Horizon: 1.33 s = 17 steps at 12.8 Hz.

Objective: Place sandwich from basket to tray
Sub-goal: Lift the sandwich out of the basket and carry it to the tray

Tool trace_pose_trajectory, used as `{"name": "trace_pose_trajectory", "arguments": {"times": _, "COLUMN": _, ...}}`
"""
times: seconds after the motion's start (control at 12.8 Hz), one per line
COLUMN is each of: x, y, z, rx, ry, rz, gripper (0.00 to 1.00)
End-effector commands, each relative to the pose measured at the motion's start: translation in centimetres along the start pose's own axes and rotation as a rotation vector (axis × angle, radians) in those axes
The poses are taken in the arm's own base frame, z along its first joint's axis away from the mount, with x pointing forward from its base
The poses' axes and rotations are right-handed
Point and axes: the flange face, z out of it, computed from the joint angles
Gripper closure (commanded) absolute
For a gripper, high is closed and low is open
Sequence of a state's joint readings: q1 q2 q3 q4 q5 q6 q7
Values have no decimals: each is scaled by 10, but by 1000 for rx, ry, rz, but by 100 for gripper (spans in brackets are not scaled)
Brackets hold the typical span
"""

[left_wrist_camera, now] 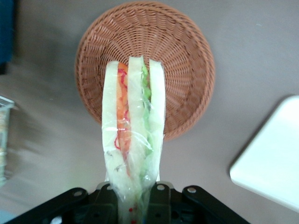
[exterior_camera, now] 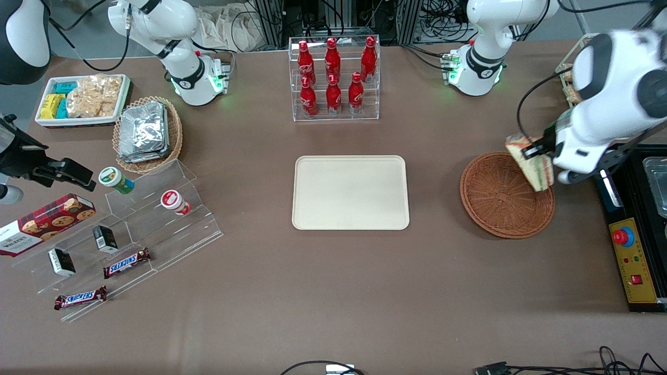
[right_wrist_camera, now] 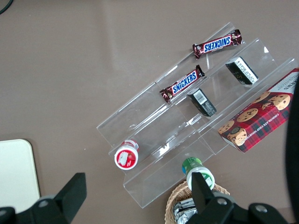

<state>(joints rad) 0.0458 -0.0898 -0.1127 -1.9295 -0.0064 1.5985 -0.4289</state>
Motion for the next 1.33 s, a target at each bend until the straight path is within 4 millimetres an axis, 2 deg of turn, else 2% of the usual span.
{"name": "trace_pose_trajectory", "arguments": {"times": 0.0, "x": -5, "y": 3, "z": -78, "rx": -21, "ry": 12, "rz": 124, "gripper": 85}}
{"name": "trace_pose_trajectory", "arguments": {"times": 0.08, "x": -16, "y": 18, "z": -95, "rx": -19, "ry": 26, "rz": 168, "gripper": 85}}
{"name": "trace_pose_trajectory", "arguments": {"times": 0.16, "x": -22, "y": 34, "z": -104, "rx": -19, "ry": 44, "rz": 191, "gripper": 85}}
{"name": "trace_pose_trajectory", "arguments": {"times": 0.31, "x": -50, "y": 102, "z": -111, "rx": -5, "ry": 73, "rz": 273, "gripper": 85}}
{"name": "trace_pose_trajectory", "arguments": {"times": 0.47, "x": -78, "y": 174, "z": -104, "rx": -14, "ry": 62, "rz": 268, "gripper": 85}}
{"name": "trace_pose_trajectory", "arguments": {"times": 0.63, "x": -92, "y": 231, "z": -90, "rx": -46, "ry": 31, "rz": 209, "gripper": 85}}
{"name": "trace_pose_trajectory", "arguments": {"times": 0.78, "x": -100, "y": 277, "z": -63, "rx": -10, "ry": 47, "rz": 190, "gripper": 84}}
{"name": "trace_pose_trajectory", "arguments": {"times": 0.86, "x": -104, "y": 293, "z": -47, "rx": 13, "ry": 67, "rz": 207, "gripper": 84}}
{"name": "trace_pose_trajectory", "arguments": {"times": 0.94, "x": -100, "y": 306, "z": -32, "rx": 12, "ry": 75, "rz": 216, "gripper": 83}}
{"name": "trace_pose_trajectory", "arguments": {"times": 1.1, "x": -93, "y": 325, "z": 28, "rx": 22, "ry": 49, "rz": 223, "gripper": 82}}
{"name": "trace_pose_trajectory", "arguments": {"times": 1.25, "x": -93, "y": 333, "z": 89, "rx": 13, "ry": 53, "rz": 235, "gripper": 81}}
